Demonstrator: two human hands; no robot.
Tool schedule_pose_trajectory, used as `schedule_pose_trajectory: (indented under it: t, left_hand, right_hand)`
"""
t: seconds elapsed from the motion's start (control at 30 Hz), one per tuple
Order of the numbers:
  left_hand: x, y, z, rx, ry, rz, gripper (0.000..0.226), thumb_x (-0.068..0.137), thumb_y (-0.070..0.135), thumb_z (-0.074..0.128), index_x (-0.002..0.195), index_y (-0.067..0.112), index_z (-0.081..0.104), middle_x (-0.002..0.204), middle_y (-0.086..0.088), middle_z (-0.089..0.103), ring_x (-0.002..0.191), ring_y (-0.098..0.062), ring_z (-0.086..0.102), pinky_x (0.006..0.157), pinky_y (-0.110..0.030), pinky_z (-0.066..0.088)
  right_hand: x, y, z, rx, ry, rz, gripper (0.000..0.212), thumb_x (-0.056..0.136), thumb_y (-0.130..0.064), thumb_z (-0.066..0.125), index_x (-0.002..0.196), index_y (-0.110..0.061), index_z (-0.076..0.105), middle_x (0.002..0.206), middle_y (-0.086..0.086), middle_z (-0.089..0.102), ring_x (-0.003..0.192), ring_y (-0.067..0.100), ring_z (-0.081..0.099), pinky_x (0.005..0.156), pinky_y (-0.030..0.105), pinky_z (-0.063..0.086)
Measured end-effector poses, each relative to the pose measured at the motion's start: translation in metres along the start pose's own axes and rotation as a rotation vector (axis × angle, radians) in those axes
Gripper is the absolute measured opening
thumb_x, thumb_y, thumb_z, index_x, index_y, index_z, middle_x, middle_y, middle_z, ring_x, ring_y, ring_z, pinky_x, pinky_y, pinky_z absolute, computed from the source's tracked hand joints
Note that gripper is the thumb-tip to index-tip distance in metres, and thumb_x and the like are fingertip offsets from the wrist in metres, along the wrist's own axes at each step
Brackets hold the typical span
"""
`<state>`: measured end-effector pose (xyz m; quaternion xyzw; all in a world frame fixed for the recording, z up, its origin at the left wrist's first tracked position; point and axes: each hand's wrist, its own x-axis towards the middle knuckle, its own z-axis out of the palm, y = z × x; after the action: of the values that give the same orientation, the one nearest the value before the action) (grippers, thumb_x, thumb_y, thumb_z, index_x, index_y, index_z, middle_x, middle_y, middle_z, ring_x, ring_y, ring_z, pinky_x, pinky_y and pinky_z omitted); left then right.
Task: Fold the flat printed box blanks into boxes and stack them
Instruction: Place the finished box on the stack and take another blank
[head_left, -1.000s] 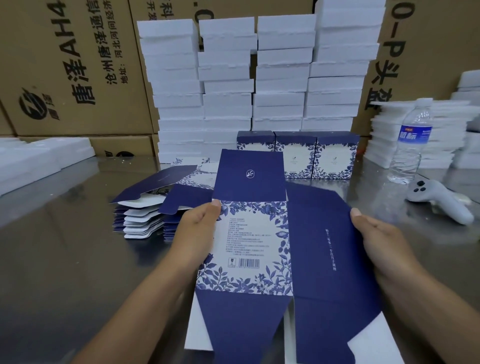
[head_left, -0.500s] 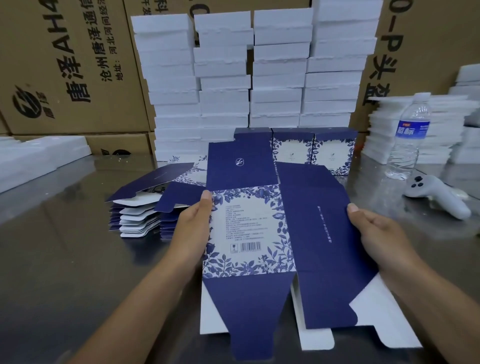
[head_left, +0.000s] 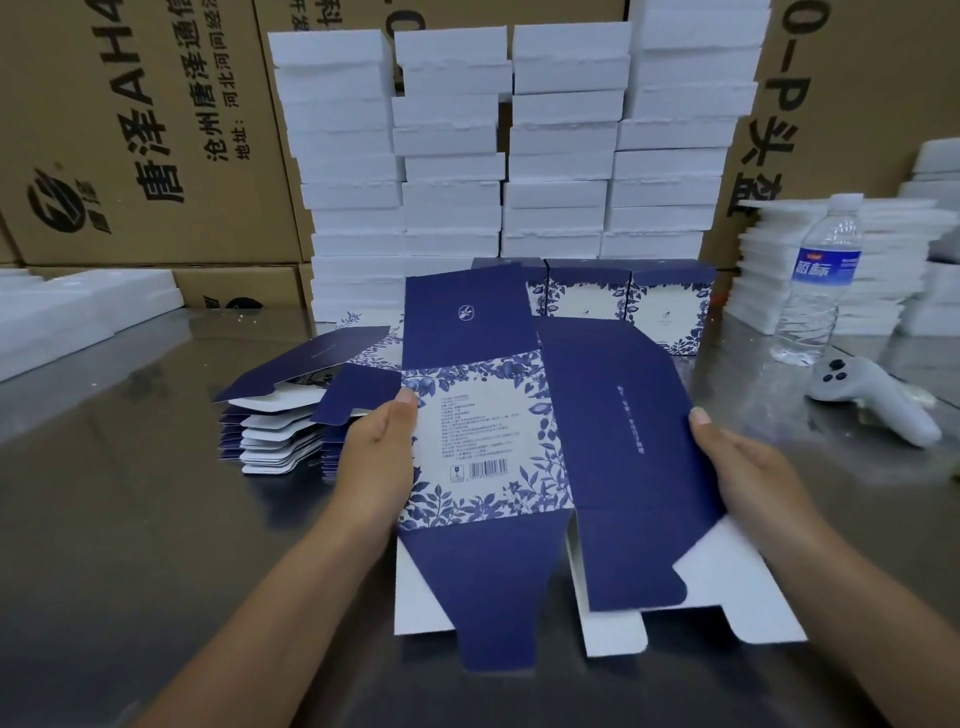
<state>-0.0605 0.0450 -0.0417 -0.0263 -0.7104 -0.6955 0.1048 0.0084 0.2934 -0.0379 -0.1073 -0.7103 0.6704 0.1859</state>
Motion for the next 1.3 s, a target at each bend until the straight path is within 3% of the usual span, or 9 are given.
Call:
schedule_pose_trajectory:
  t: [0.23,0.4,0.5,0.57,0.77,0.93,1.07,1.17,1.3]
  left_hand:
    - [0.002,-0.002,0.004,-0.073,-0.021,-0.042,0.046,0.098,0.041,0.043,0.079,0.011,0.071,0.079,-0.003,0.073,0.07,-0.019,0.064,0.068,-0.029,0.048]
    - [0.004,-0.004,0.002,-0.071,-0.087,-0.037,0.047,0.098,0.045,0.042,0.067,0.032,0.074,0.069,0.015,0.072,0.06,0.0,0.067,0.046,-0.011,0.046]
    - [0.002,-0.005,0.001,0.008,-0.1,0.01,0.047,0.1,0.036,0.041,0.067,0.019,0.069,0.058,0.017,0.067,0.05,0.005,0.061,0.043,-0.007,0.041]
    - [0.003,-0.006,-0.001,0.002,-0.094,0.013,0.039,0.1,0.035,0.04,0.079,0.015,0.066,0.063,0.017,0.069,0.055,0.004,0.063,0.047,-0.008,0.044]
    - [0.004,-0.003,-0.004,-0.022,-0.042,0.019,0.035,0.101,0.033,0.041,0.078,0.02,0.064,0.061,0.021,0.068,0.056,0.006,0.062,0.05,-0.008,0.046]
    - [0.003,-0.006,-0.006,-0.035,-0.04,-0.062,0.037,0.099,0.035,0.044,0.077,0.015,0.066,0.061,0.009,0.07,0.054,-0.005,0.065,0.05,-0.017,0.047]
    - [0.001,-0.005,-0.002,-0.069,-0.053,-0.042,0.044,0.097,0.045,0.043,0.071,0.023,0.071,0.066,0.011,0.072,0.06,-0.006,0.067,0.05,-0.016,0.049]
    - [-0.002,-0.008,-0.002,-0.014,-0.146,-0.01,0.046,0.096,0.045,0.04,0.071,0.026,0.074,0.072,0.013,0.073,0.062,-0.001,0.068,0.047,-0.01,0.046]
    - [-0.001,-0.012,-0.005,0.005,-0.17,-0.009,0.039,0.099,0.036,0.041,0.081,0.019,0.071,0.081,0.005,0.075,0.07,-0.009,0.07,0.06,-0.023,0.051]
  right_hand:
    - [0.003,0.0,-0.004,-0.101,0.078,-0.042,0.039,0.096,-0.033,0.051,0.083,-0.003,0.071,0.088,0.012,0.071,0.074,0.019,0.061,0.071,0.03,0.045]
    - [0.003,0.003,-0.004,-0.11,0.105,-0.042,0.045,0.096,-0.036,0.05,0.091,0.006,0.066,0.092,0.023,0.068,0.074,0.019,0.055,0.075,0.033,0.046]
    - [0.005,0.004,-0.004,-0.102,0.119,-0.043,0.043,0.096,-0.035,0.05,0.088,0.004,0.067,0.089,0.017,0.071,0.073,0.017,0.057,0.081,0.039,0.051]
    - [0.005,0.004,-0.001,-0.088,0.103,-0.055,0.04,0.096,-0.034,0.05,0.08,-0.003,0.07,0.073,0.003,0.073,0.069,0.017,0.061,0.072,0.032,0.05]
    - [0.007,0.006,0.0,-0.061,0.038,-0.069,0.042,0.095,-0.032,0.05,0.071,-0.005,0.071,0.069,0.001,0.072,0.059,0.009,0.064,0.053,0.014,0.049]
    - [0.006,0.008,-0.003,-0.12,-0.005,-0.072,0.048,0.097,-0.026,0.047,0.088,0.021,0.056,0.087,0.034,0.062,0.069,0.018,0.051,0.061,0.024,0.038]
    - [0.003,0.005,-0.004,-0.17,0.047,-0.07,0.052,0.098,-0.028,0.046,0.093,0.023,0.049,0.093,0.041,0.053,0.071,0.019,0.045,0.069,0.028,0.03]
    - [0.007,0.009,-0.008,-0.114,0.066,-0.056,0.052,0.098,-0.03,0.045,0.093,0.022,0.05,0.073,0.029,0.054,0.07,0.02,0.045,0.068,0.029,0.032]
    - [0.01,0.011,-0.008,-0.091,0.096,-0.046,0.044,0.097,-0.032,0.049,0.079,0.005,0.066,0.065,0.003,0.067,0.056,0.015,0.058,0.052,0.022,0.045]
